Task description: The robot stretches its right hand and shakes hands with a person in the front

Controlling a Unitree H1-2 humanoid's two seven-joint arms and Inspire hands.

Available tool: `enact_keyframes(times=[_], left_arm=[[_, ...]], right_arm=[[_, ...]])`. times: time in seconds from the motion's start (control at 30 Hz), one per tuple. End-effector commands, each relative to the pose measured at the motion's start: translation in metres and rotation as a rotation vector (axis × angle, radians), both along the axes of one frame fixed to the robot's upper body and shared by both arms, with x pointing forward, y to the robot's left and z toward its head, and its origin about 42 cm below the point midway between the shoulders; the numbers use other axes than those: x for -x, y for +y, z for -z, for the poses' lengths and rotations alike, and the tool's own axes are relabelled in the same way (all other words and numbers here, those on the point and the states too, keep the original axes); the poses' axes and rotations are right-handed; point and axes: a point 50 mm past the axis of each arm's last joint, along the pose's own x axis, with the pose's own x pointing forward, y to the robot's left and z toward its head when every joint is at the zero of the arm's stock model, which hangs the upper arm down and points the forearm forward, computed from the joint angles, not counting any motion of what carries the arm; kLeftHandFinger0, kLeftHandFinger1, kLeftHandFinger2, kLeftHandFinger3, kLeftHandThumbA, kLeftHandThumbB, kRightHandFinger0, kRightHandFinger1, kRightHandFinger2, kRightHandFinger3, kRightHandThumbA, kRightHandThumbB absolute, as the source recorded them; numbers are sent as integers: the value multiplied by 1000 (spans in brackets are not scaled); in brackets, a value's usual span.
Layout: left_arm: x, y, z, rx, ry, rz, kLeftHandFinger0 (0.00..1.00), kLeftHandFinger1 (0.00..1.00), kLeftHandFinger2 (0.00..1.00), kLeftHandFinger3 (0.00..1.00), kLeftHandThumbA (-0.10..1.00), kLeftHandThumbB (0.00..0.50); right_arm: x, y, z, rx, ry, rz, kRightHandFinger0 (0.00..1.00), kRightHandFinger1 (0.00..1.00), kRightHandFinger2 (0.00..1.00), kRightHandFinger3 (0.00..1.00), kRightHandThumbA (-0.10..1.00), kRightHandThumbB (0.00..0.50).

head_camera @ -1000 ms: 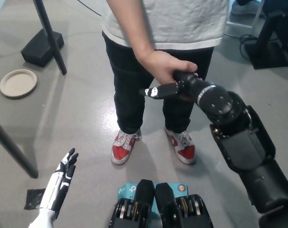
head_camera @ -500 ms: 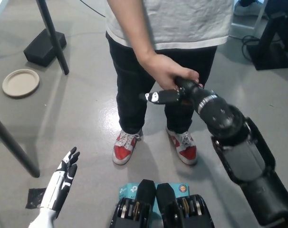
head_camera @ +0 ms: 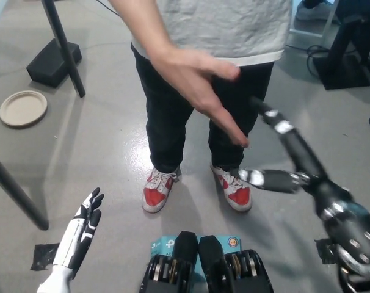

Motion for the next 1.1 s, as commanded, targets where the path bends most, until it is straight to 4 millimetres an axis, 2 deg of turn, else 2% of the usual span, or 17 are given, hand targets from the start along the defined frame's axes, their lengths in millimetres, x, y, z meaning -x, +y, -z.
enact_keyframes(times=[0.0,0.07,0.1,0.13,0.17,0.2,0.23,0.3,0.33,0.37,0.47,0.5,0.57,0.67,0.73,0.83,1.07], left_arm=[[-6,6,-12,-21,-60,15,1000,1000,1000,1000,1000,85],[-6,6,-13,6,-58,9,1000,1000,1000,1000,1000,89],[-6,6,-12,16,-59,4,1000,1000,1000,1000,1000,94],[-6,6,-12,18,-60,2,1000,1000,1000,1000,1000,94],[-6,7,-12,23,-61,1,1000,1000,1000,1000,1000,111],[-3,4,-9,36,-53,5,1000,1000,1000,1000,1000,119],[-3,4,-9,37,-55,3,1000,1000,1000,1000,1000,131],[-2,1,-8,59,-56,9,1000,1000,1000,1000,1000,128],[-1,0,-7,63,-56,9,1000,1000,1000,1000,1000,129],[4,-1,-5,65,-50,9,1000,1000,1000,1000,1000,130],[5,-2,-5,66,-51,15,1000,1000,1000,1000,1000,134],[0,-3,-8,72,-61,16,1000,1000,1000,1000,1000,140],[0,-3,-9,70,-66,16,1000,1000,1000,1000,1000,115],[-1,-4,-9,80,-72,20,1000,1000,1000,1000,1000,99],[-3,-4,-9,76,-77,18,1000,1000,1000,1000,1000,119],[-3,-1,-9,67,-70,12,1000,1000,1000,1000,1000,125],[-8,0,-10,57,-79,9,1000,1000,1000,1000,1000,116]], right_arm=[[7,-26,-6,-149,-128,8,1000,1000,1000,1000,1000,448],[5,-37,19,-198,-75,48,1000,1000,1000,1000,1000,430],[3,-39,31,-215,-52,67,1000,1000,1000,1000,1000,394],[3,-40,35,-221,-46,72,1000,1000,1000,1000,1000,381],[2,-41,48,-256,-16,93,1000,1000,1000,1000,1000,354],[7,-47,69,-268,18,119,1000,1000,1000,1000,1000,268],[6,-48,81,-283,47,129,1000,1000,1000,1000,1000,230],[9,-54,105,-304,105,151,1000,1000,1000,1000,1000,195],[11,-55,115,-316,129,163,1000,1000,1000,1000,1000,204],[17,-55,124,-322,153,170,1000,1000,1000,1000,1000,177],[18,-54,142,-351,206,182,1000,1000,1000,1000,1000,166],[13,-53,142,-354,202,183,1000,1000,1000,1000,1000,150],[12,-51,147,-364,219,175,1000,1000,1000,1000,1000,131],[12,-52,152,-393,248,164,1000,1000,1000,1000,1000,148],[12,-54,154,-417,262,166,1000,1000,1000,1000,1000,147],[10,-55,158,-394,273,172,1000,1000,1000,1000,1000,177],[8,-54,158,-405,271,145,1000,1000,1000,1000,1000,152]])
